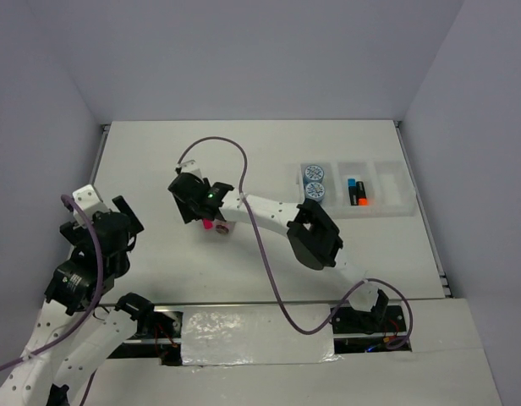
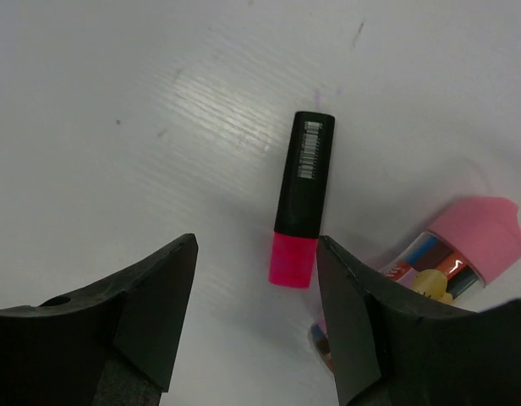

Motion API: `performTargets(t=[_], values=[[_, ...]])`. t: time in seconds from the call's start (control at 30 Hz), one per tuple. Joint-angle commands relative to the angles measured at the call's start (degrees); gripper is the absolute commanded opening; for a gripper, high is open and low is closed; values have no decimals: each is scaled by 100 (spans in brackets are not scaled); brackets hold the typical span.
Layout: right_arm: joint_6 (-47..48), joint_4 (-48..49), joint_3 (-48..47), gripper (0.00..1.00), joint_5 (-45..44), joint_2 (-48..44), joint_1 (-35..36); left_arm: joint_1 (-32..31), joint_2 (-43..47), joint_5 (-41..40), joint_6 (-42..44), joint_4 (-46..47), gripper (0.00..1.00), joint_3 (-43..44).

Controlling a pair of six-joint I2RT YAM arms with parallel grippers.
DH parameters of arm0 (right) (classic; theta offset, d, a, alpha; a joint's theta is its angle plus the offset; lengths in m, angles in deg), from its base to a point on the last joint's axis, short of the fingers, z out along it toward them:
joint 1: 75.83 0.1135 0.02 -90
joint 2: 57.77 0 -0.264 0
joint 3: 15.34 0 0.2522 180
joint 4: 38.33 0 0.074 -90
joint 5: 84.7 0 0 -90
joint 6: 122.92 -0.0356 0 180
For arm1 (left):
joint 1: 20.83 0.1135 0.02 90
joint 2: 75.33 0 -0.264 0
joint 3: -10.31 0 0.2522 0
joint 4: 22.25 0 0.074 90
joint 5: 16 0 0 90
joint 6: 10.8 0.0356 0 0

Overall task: Sort the stationery into containers
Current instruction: Pick up the stationery from the center of the board.

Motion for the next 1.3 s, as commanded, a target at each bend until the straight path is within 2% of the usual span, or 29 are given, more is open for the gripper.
performTargets(t=[0.0, 0.5, 0.83, 0.9, 0.93, 1.0, 1.03, 1.1, 1.23, 1.27], values=[[-203, -532, -521, 66, -284, 61, -59, 30, 195, -181, -89, 76, 99, 133], [-54, -707, -1057, 59, 137, 843, -314, 30, 266, 101, 167, 314, 99, 81], [69, -707, -1329, 57, 533, 1309, -384, 30, 310, 153, 220, 358, 99, 72], [69, -664, -1321, 54, 603, 1353, -384, 30, 336, 162, 228, 367, 99, 63], [69, -646, -1312, 47, 630, 1371, -376, 30, 337, 171, 237, 376, 99, 63], [69, -628, -1312, 41, 717, 1423, -367, 30, 345, 171, 237, 376, 99, 63], [87, -611, -1312, 35, 787, 1441, -358, 30, 345, 171, 246, 384, 99, 63], [104, -575, -1312, 30, 875, 1459, -314, 30, 354, 180, 255, 393, 99, 63], [87, -479, -1312, 25, 1016, 1433, -253, 30, 372, 215, 290, 420, 99, 45], [87, -444, -1312, 19, 1034, 1424, -244, 30, 372, 223, 299, 428, 99, 45]])
